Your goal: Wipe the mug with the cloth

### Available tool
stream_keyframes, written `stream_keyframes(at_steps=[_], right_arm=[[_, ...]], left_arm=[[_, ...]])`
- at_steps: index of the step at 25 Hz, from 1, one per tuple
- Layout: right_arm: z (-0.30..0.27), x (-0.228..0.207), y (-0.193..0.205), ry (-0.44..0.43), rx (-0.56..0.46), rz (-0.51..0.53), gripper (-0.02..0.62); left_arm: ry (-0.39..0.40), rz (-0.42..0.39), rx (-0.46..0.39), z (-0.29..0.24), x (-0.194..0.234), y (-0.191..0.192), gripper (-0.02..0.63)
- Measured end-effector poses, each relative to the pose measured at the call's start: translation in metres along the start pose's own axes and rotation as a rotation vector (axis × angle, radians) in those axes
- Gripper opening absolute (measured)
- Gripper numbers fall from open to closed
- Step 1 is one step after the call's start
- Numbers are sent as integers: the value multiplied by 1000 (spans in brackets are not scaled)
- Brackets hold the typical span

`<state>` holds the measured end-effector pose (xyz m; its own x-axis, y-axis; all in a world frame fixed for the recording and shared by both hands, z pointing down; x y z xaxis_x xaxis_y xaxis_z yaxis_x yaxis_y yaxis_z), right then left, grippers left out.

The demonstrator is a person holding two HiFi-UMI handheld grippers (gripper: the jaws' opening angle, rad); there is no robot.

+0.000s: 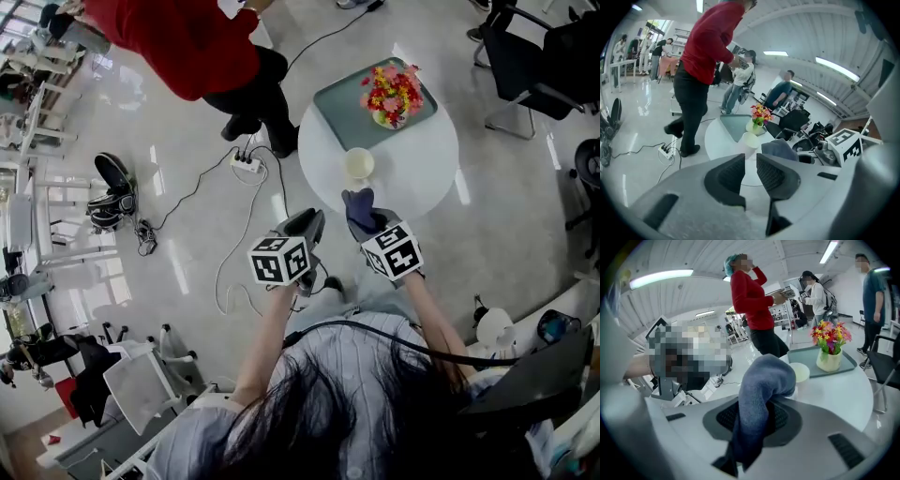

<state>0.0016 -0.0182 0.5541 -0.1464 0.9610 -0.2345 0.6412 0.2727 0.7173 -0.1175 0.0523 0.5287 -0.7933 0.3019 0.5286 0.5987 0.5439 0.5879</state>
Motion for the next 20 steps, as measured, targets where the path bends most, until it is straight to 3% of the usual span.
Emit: stream_keyframes(at_steps=[3, 20], right_arm=[[0, 13, 1, 18, -2, -1, 101], [24, 129, 27, 137, -76, -58, 101]], left_arm=[[8, -57, 8, 9, 2, 4, 87], [140, -209, 11, 106, 12, 72, 87]])
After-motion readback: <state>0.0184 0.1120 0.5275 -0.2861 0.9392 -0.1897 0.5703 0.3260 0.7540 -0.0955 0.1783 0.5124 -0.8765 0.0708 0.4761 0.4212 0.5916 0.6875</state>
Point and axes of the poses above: the fingertips, and each gripper's own axes: z backward along the fingers, x to its left, y out of its underside, the point moved 5 cm from there along z, backward along the fingers, and after that the axes turned 7 degrees about z, right-handed, at the moved point
